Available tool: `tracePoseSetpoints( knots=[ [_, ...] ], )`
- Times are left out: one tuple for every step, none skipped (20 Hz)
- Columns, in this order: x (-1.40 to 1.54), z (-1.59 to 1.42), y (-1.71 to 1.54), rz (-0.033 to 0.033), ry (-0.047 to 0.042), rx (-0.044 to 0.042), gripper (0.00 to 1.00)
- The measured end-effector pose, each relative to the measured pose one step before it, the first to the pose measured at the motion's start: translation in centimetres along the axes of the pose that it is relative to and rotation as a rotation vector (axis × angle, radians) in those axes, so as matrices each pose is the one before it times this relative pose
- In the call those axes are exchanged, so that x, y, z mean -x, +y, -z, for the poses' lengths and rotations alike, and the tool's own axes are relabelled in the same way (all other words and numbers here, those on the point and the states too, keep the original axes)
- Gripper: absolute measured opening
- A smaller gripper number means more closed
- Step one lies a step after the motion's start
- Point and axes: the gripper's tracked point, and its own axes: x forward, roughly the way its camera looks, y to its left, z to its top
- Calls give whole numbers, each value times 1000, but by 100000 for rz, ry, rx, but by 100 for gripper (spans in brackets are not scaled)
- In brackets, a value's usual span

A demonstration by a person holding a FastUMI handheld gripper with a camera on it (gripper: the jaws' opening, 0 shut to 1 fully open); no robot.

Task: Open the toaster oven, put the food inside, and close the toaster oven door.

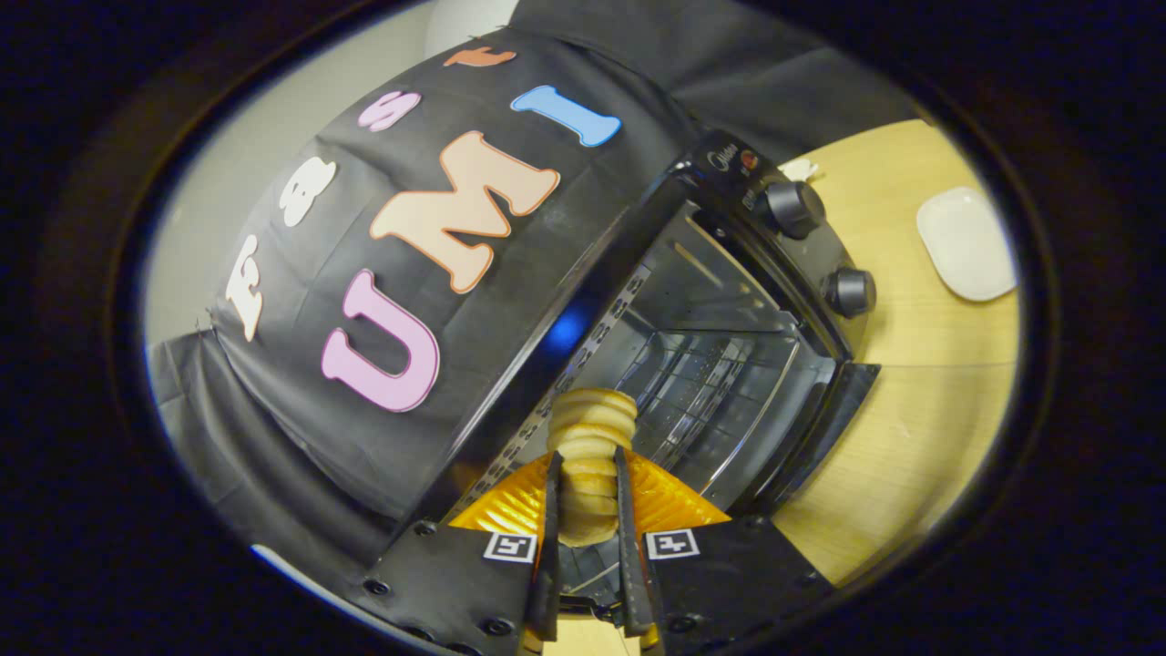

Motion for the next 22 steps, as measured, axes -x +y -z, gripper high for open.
tracePoseSetpoints(
  knots=[
    [-280, 0, -68, -636, -155, -218, 32],
    [-214, -99, -312, -22, 284, 424, 33],
    [144, -58, -52, -734, 299, -8, 33],
    [-252, 50, 30, -798, -222, 2, 34],
    [8, -297, 73, -1067, -742, 528, 39],
    [98, -296, 183, -1377, -880, 490, 45],
    [148, -72, -456, 1706, -457, 1143, 50],
    [-351, -34, -362, 1016, 263, 1163, 56],
    [408, 216, -305, 1147, 524, 855, 61],
    [132, -82, -168, 582, -195, 727, 66],
    [251, -360, -5, 478, -912, 960, 72],
    [-41, 3, -269, 881, -377, 1105, 77],
    [349, 41, -162, 480, -122, 930, 83],
    [208, -204, 24, -90, -86, 624, 88],
    [325, -138, -65, 140, -521, 826, 94],
    [251, -149, -269, 774, -420, 1015, 95],
    [386, -234, 98, -258, -455, 820, 96],
    [442, -74, 117, -707, -294, 993, 97],
    [480, -141, -53, -237, -519, 1488, 98],
    [492, -286, -165, 379, -971, 1810, 99],
    [435, -333, -86, -163, -1263, 1767, 99],
    [486, -415, 91, -515, -1195, 1447, 99]
  ],
)
